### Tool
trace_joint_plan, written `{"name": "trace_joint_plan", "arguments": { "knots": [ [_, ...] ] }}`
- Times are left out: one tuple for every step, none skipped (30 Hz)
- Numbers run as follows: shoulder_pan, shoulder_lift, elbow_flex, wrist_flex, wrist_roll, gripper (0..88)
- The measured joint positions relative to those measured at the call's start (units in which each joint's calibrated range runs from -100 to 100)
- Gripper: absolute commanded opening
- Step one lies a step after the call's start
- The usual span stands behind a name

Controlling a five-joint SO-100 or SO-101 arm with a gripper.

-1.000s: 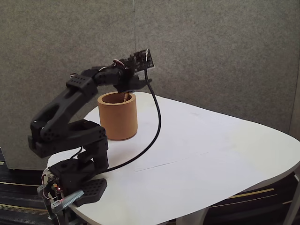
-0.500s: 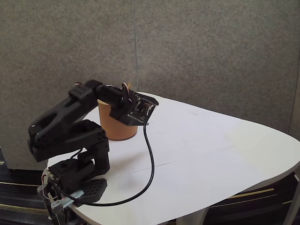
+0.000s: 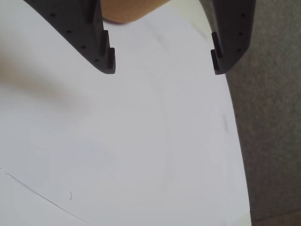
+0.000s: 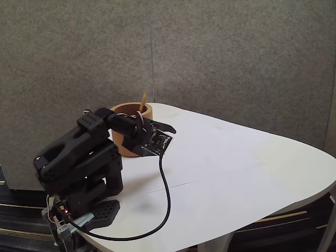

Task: Grab the pen and put it in the pen holder.

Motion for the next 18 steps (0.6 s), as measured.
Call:
{"name": "trace_joint_plan", "arguments": {
  "knots": [
    [0.0,0.0,0.0,0.0,0.0,29.0],
    [0.1,0.0,0.0,0.1,0.0,29.0],
    [0.1,0.0,0.0,0.3,0.0,29.0],
    [0.1,0.0,0.0,0.7,0.0,29.0],
    [0.1,0.0,0.1,1.0,0.0,29.0],
    [0.1,0.0,0.3,1.1,0.0,29.0],
    [0.1,0.0,0.3,1.2,0.0,29.0],
    [0.1,0.0,0.3,1.2,0.0,29.0],
    [0.1,-0.1,0.8,1.2,0.0,29.0],
    [0.1,-0.2,1.8,1.2,0.0,29.0],
    [0.1,-0.2,3.0,1.2,0.0,29.0],
    [0.1,-0.2,4.1,1.2,0.0,29.0],
    [0.1,-0.1,5.0,1.2,0.0,29.0],
    [0.1,-0.1,5.3,1.2,0.0,29.0],
    [0.1,0.0,5.4,1.2,0.0,29.0],
    [0.1,0.0,5.5,1.2,0.0,29.0],
    [0.1,0.0,5.5,1.2,0.0,29.0],
    [0.1,0.0,5.5,1.2,0.0,29.0]
  ]
}}
